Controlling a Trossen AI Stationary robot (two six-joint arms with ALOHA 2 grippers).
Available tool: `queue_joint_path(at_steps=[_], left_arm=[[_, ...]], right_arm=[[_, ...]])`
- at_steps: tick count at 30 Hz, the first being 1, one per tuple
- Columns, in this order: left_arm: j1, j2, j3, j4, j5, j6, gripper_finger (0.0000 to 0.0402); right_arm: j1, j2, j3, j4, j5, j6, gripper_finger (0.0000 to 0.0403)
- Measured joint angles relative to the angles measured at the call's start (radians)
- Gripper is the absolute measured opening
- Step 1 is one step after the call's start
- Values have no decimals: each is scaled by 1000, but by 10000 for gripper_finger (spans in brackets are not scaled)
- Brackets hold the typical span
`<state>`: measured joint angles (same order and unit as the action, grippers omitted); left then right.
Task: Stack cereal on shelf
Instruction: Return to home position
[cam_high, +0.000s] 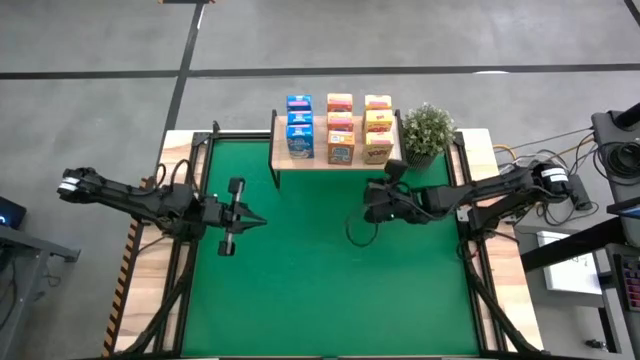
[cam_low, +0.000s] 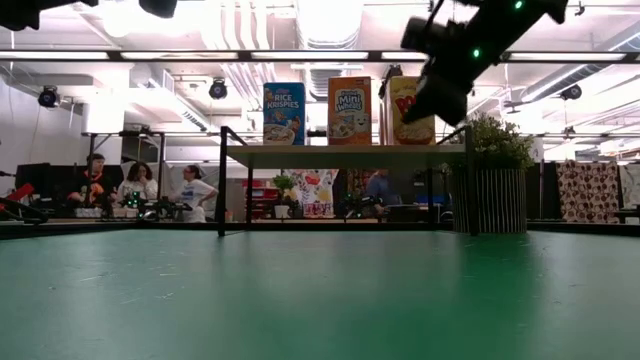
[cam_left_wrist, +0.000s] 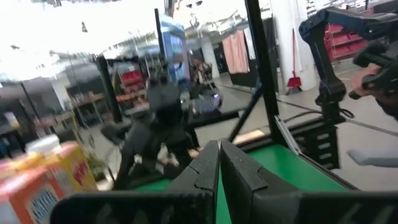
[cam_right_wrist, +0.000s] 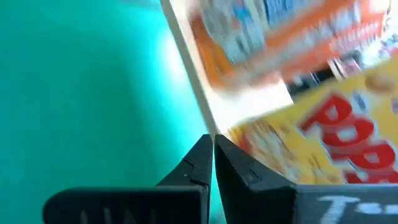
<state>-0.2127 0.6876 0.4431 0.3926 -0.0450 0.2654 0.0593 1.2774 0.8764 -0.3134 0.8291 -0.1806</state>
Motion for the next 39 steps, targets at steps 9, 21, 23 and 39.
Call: queue_joint_path(at_steps=[9,21,23,39], left_arm=[[0,16,-54,-80,6,-196,0],[1,-7,-91,-348,63,-182,0],[6,-21,-92,-370,63,-156,0],[8,-203,-95,-481,63,-113,0]], right_arm=[[97,0,-246,779,-532,-197,9],[71,-7,-577,1467,-804,-296,9],[64,-12,-605,1506,-810,-283,9],[45,-112,-740,1583,-837,-259,9]])
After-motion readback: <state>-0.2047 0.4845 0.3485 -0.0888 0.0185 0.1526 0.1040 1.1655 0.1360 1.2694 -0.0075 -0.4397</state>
